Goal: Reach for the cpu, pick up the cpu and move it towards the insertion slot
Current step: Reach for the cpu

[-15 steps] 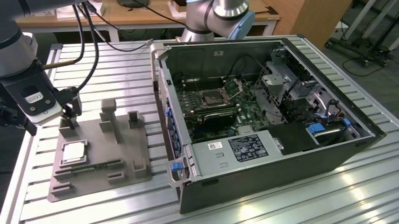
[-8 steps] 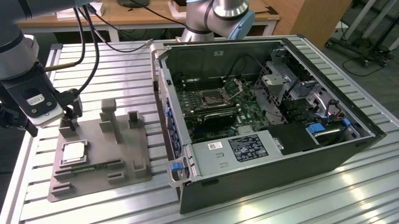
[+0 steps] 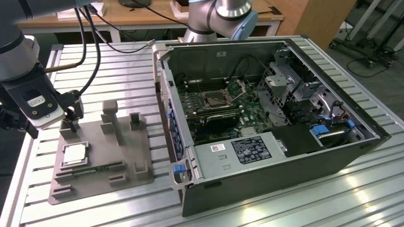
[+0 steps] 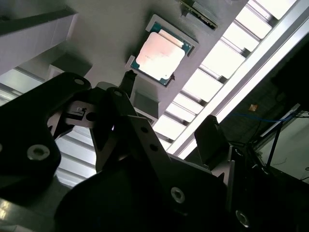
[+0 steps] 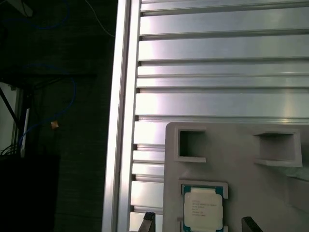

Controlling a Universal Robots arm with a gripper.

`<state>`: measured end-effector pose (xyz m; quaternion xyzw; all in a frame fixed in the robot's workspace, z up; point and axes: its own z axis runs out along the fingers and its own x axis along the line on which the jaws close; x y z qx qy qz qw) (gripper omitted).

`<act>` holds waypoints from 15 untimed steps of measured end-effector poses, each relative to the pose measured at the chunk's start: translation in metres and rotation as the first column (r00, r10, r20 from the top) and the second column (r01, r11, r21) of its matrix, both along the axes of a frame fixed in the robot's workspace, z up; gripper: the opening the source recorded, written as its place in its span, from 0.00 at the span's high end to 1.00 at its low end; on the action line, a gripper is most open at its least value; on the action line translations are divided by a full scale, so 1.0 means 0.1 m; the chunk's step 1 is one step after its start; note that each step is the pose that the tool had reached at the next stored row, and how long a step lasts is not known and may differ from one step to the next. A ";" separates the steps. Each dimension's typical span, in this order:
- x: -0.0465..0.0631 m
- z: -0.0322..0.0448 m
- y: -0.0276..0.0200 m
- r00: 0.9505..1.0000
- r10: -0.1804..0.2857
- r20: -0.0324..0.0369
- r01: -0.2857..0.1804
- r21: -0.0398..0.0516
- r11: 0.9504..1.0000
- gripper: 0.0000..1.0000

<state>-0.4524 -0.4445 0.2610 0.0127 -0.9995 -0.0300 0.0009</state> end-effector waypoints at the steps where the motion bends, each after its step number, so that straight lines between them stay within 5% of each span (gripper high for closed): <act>1: 0.00 -0.016 -0.002 1.000 0.000 0.000 0.000 0.000 1.000 0.24; 15: 0.09 -0.259 -0.040 1.000 -0.007 0.000 0.007 0.000 1.000 0.24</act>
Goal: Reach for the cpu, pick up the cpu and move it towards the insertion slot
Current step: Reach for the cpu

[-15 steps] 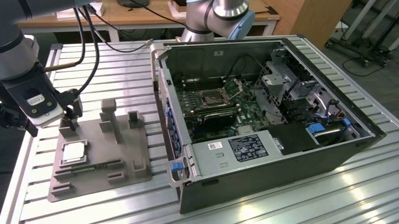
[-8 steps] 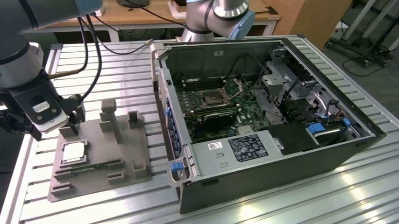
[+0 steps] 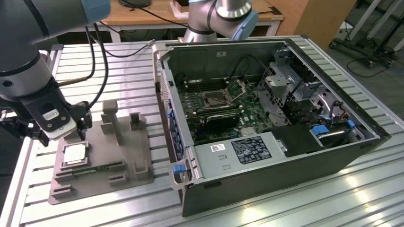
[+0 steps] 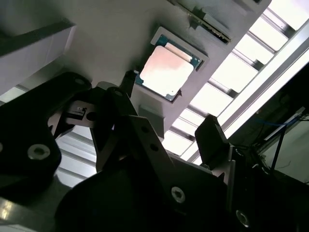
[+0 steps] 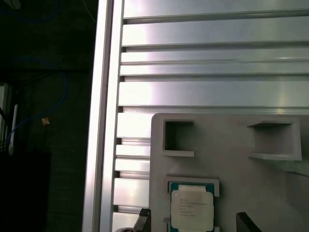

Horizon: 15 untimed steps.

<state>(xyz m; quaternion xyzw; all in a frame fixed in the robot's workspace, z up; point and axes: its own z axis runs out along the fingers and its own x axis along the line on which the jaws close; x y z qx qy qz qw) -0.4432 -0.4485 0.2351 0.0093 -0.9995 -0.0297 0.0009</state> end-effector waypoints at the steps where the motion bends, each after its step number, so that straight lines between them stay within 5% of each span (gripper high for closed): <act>1: 0.01 -0.017 -0.012 1.000 0.000 0.000 0.000 0.000 1.000 0.24; 5: 0.02 -0.089 -0.061 1.000 0.000 0.000 0.000 0.000 1.000 0.24; 15: 0.01 -0.095 -0.062 1.000 0.000 0.000 0.000 -0.009 1.000 0.24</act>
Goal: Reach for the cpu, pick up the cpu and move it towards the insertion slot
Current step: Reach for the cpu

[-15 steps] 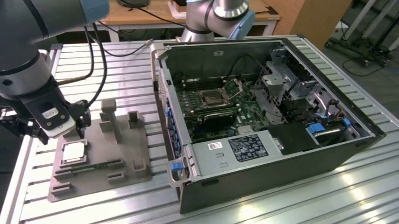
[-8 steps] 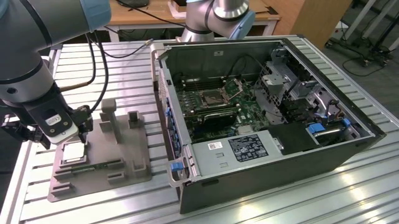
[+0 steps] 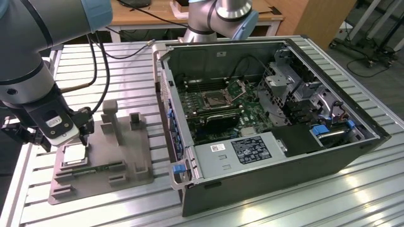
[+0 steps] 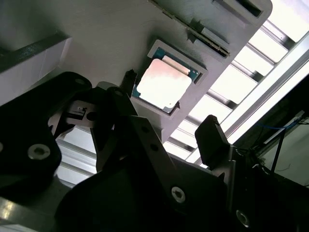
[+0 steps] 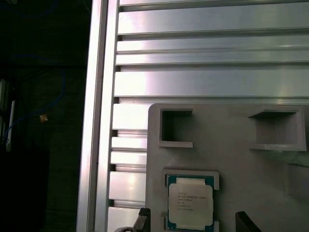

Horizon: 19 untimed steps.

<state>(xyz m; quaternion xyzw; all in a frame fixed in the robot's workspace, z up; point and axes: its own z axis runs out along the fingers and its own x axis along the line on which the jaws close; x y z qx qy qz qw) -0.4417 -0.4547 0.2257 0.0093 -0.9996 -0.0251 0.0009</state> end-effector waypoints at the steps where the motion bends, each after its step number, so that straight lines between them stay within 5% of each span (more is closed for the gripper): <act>1: 0.00 0.000 0.000 1.000 0.000 0.000 0.000 0.000 1.000 0.24; 6: 0.00 -0.007 -0.002 1.000 0.000 0.000 0.000 0.000 1.000 0.24; 19: 0.04 -0.240 0.005 1.000 -0.009 0.000 0.009 0.000 1.000 0.24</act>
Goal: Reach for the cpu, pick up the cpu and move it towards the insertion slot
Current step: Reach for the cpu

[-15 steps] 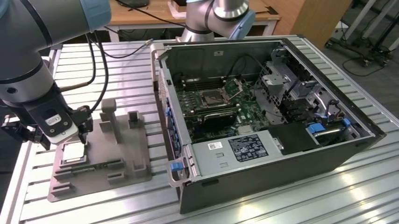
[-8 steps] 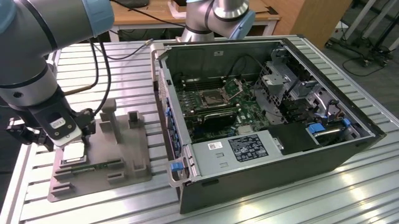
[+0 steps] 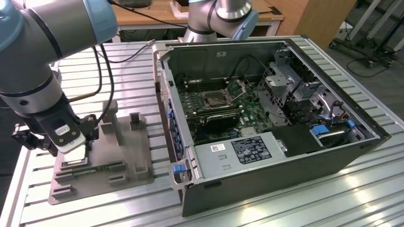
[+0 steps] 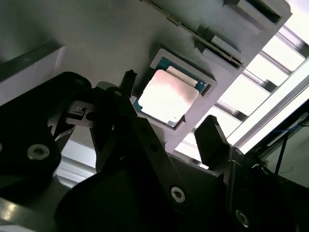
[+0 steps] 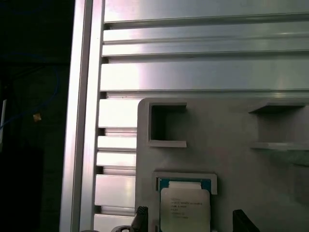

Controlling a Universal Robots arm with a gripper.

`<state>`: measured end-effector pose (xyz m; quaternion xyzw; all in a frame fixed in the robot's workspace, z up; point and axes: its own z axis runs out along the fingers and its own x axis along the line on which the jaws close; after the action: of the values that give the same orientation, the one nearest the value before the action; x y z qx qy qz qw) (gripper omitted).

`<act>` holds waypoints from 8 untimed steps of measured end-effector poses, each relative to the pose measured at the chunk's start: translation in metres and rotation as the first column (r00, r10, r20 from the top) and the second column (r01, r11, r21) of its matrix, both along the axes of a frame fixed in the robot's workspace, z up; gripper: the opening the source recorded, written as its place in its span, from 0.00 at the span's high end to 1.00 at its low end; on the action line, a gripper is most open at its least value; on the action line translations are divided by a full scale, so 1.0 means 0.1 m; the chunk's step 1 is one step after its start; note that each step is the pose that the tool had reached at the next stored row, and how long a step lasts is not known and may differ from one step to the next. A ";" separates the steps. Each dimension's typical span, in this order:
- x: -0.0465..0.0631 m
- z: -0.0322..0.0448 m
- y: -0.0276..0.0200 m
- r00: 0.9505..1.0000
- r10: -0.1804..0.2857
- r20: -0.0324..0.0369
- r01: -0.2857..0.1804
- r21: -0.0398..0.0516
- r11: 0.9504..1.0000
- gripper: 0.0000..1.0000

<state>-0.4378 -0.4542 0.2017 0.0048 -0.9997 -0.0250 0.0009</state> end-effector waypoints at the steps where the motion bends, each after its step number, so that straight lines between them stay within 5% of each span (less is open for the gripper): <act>1: 0.00 -0.018 0.003 1.000 -0.001 0.000 0.001 0.000 1.000 0.24; 8: -0.03 -0.145 0.007 1.000 -0.007 0.000 0.007 0.000 1.000 0.24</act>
<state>-0.4403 -0.4535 0.1872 0.0015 -0.9997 -0.0250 0.0007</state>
